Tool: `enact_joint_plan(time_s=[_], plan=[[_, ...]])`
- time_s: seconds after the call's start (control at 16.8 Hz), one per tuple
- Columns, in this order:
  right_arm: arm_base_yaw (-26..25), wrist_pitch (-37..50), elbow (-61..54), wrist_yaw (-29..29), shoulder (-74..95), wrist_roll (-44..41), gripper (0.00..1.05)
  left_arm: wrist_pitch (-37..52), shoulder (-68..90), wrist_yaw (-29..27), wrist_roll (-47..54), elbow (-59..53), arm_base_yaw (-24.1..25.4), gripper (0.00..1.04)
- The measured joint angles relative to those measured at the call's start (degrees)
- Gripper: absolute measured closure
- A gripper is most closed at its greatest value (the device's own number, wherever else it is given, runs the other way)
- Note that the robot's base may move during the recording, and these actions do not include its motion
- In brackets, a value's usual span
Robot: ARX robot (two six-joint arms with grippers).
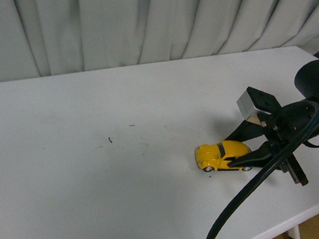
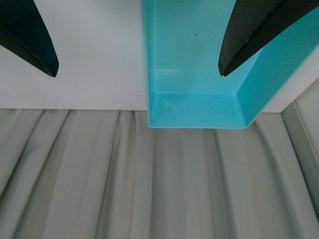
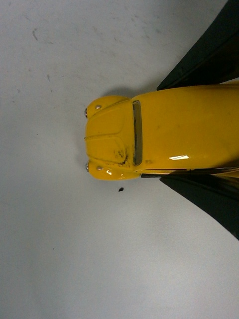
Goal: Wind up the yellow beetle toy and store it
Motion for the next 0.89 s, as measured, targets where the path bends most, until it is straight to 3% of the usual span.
enact_joint_plan(time_s=[0.12, 0.36, 0.89], plan=[[0.24, -1.70, 0.11, 3.74, 0.39, -0.39, 0.44, 0.00, 0.00, 0.00, 0.00, 0.00, 0.00, 0.07], [0.04, -3.15, -0.46, 3.65, 0.42, -2.47, 0.07, 0.00, 0.00, 0.02, 0.00, 0.00, 0.00, 0.07], [0.26, -0.79, -1.88, 4.04, -0.85, -3.30, 0.07, 0.00, 0.00, 0.00, 0.00, 0.00, 0.00, 0.07]])
